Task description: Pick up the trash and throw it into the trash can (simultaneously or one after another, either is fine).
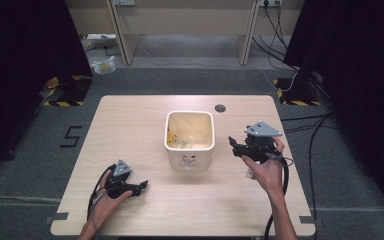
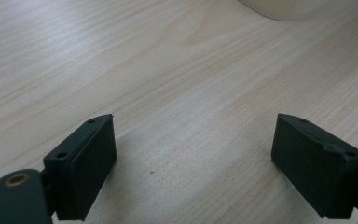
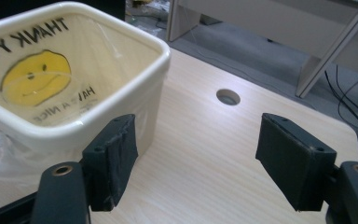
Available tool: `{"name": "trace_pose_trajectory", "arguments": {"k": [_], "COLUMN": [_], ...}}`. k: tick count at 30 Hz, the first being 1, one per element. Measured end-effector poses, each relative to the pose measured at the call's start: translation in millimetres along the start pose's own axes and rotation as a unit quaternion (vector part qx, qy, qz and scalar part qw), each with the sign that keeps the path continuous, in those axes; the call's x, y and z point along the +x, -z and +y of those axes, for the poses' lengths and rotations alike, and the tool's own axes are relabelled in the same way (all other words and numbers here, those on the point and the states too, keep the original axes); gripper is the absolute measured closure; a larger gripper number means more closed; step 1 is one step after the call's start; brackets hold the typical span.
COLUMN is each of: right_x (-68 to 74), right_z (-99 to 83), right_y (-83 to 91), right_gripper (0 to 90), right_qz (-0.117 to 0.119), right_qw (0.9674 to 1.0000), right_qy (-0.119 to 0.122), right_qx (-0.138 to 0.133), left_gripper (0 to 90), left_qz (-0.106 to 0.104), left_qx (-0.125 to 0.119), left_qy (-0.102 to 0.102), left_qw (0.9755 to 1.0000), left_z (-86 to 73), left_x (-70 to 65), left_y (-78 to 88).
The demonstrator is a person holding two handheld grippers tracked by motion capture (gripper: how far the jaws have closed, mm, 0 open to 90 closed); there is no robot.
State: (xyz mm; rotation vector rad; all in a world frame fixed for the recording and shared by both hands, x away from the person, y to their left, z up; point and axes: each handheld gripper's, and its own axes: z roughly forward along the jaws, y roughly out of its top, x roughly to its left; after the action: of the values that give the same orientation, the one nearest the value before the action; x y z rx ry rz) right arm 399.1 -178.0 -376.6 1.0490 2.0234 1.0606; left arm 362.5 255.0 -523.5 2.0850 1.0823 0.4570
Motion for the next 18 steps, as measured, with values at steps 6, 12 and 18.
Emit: {"name": "trace_pose_trajectory", "arguments": {"k": [6,12,18], "right_x": [-4.7,-7.5,-10.7], "right_z": [-11.0,-22.6,-34.4], "right_y": [0.7,0.2,-0.8], "right_gripper": [27.1,27.1,24.8], "right_qz": [-0.01,-0.015,-0.037], "right_qw": [0.9999,0.9995,0.9983], "right_qy": [-0.01,-0.021,-0.028], "right_qx": [0.009,0.017,0.036], "left_gripper": [13.1,13.1,13.1], "left_qz": [0.0,0.0,0.001], "left_qx": [0.0,0.0,0.0], "left_qy": [0.0,0.0,0.0], "left_qw": [1.0,1.0,1.0], "left_z": [0.0,0.0,0.0], "left_x": [0.0,-0.1,-0.1], "left_y": [0.0,-0.1,0.0]}}
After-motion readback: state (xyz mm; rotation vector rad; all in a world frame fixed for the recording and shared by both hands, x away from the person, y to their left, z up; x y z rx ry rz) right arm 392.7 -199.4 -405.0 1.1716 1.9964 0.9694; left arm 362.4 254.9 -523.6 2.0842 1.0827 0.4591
